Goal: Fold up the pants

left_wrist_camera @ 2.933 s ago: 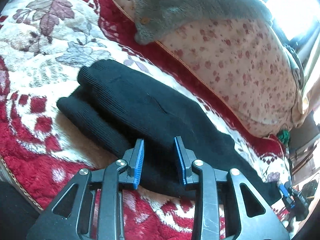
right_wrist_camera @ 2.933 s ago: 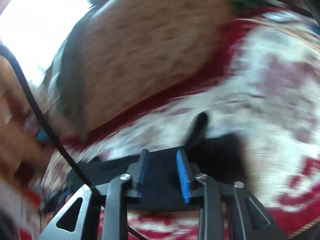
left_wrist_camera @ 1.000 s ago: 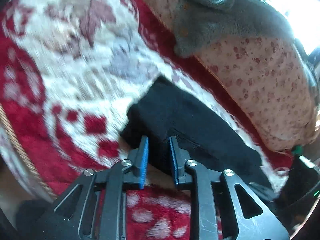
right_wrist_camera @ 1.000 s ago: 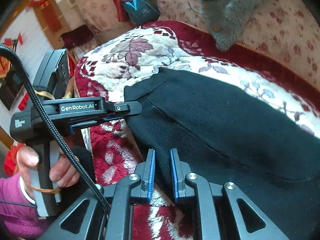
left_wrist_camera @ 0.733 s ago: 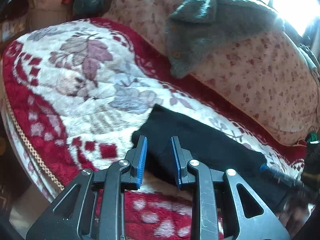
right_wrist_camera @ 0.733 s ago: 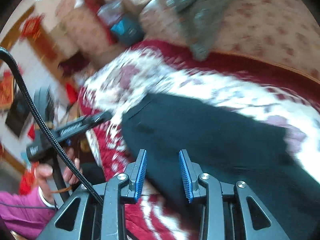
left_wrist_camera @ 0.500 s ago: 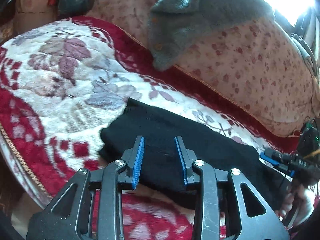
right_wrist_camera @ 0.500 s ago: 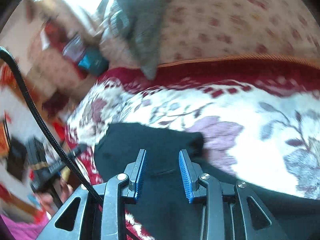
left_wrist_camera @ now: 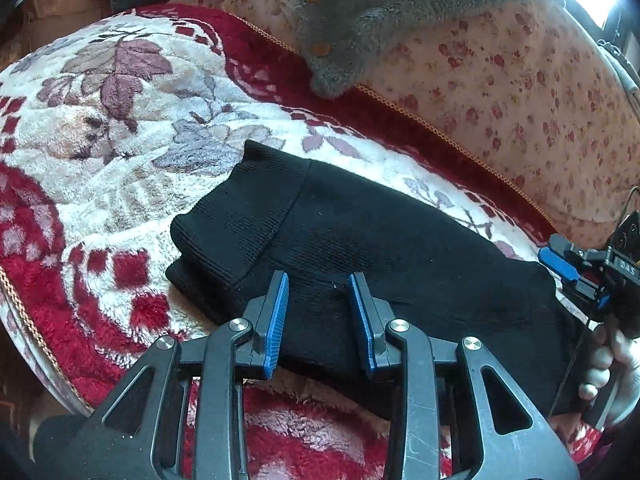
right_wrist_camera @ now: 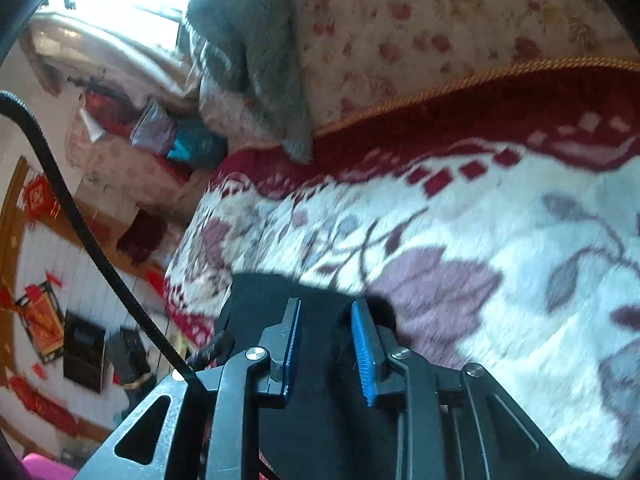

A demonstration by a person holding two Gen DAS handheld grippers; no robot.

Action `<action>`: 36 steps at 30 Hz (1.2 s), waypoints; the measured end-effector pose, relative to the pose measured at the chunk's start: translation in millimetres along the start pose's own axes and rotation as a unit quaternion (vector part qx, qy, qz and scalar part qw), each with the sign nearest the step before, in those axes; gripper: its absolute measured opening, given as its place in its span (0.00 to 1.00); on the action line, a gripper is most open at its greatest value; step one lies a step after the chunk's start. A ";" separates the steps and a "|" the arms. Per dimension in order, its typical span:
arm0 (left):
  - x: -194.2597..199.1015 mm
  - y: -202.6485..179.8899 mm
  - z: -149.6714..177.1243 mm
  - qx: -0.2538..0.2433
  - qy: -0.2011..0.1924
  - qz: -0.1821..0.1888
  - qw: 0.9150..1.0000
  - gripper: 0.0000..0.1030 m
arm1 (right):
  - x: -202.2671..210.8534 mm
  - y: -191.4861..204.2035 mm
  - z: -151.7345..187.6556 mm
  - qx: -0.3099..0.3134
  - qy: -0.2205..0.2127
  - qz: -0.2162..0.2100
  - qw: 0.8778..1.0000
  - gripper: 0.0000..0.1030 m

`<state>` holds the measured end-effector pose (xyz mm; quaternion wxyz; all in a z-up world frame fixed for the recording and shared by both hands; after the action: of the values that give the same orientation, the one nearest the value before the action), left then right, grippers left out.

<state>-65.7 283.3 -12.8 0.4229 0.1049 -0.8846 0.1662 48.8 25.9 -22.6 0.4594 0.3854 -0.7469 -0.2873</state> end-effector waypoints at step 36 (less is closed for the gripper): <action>24.2 -197.8 29.1 -0.164 0.022 0.085 0.983 0.30 | 157.7 -18.3 81.8 0.011 -0.054 0.117 0.992 0.41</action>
<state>-36.9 88.5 29.7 0.4383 -0.0453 -0.8959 0.0570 -64.0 -110.2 2.6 0.4446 0.2839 -0.8139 -0.2434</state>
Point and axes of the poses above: each gripper's, at about its wrist camera, not at the fingertips, and x roughly against the way its jaws point, y to its left, z to its underside, the point moved 6 cm from there along -x, roughly the way its jaws point, and after that the axes turned 2 degrees about -x, right-handed, at the moved point
